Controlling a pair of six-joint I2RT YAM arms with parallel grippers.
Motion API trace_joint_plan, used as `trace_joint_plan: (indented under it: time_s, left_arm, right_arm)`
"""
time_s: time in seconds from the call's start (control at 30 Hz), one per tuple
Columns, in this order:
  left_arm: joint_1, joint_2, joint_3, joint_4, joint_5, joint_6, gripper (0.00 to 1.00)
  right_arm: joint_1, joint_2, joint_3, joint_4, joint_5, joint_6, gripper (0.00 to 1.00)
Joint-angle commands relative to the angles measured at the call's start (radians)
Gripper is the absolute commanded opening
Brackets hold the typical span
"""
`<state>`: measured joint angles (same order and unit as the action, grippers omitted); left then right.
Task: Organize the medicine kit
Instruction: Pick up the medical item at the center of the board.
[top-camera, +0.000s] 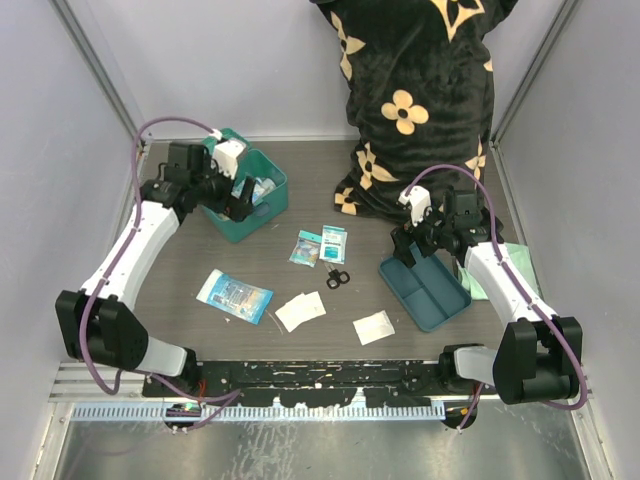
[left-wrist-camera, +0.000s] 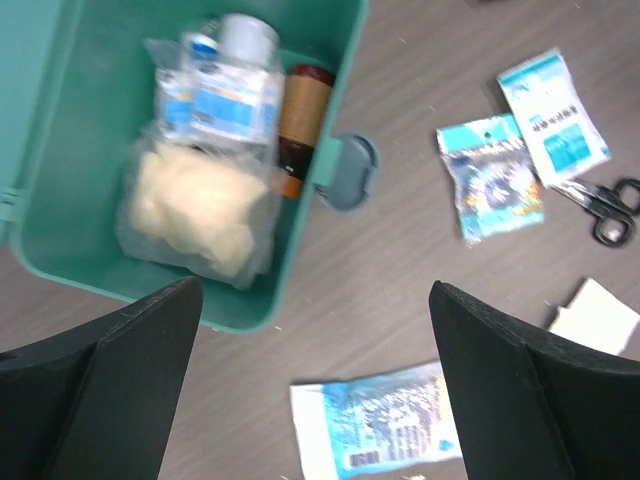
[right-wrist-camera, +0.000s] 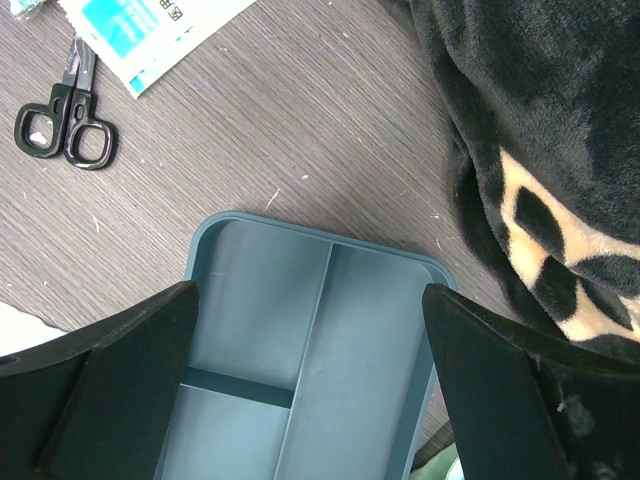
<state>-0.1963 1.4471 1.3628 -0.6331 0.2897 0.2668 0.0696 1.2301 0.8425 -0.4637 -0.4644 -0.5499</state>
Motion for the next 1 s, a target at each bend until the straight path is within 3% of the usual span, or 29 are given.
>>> trace_joint_plan:
  time_s: [0.0,0.27,0.5,0.97]
  left_arm:
    - [-0.067,-0.084,-0.073,0.018,0.02,-0.062,0.98]
    - [-0.24,-0.066,-0.167,0.129,-0.066,-0.149,0.98]
    - [-0.403,0.061,-0.158,0.181,-0.177,-0.139,0.98]
    - [-0.503,0.401,-0.012,0.216,-0.242,-0.187,0.98]
  right_arm:
    - [-0.004,-0.035,0.019,0.039,-0.002,0.002,1.0]
    - [-0.004,-0.033,0.018,0.032,-0.002,-0.013,1.0]
    - [-0.004,-0.037,0.017,0.03,0.002,-0.018,1.0]
    - [-0.004,-0.03,0.008,0.033,0.022,-0.035,1.0]
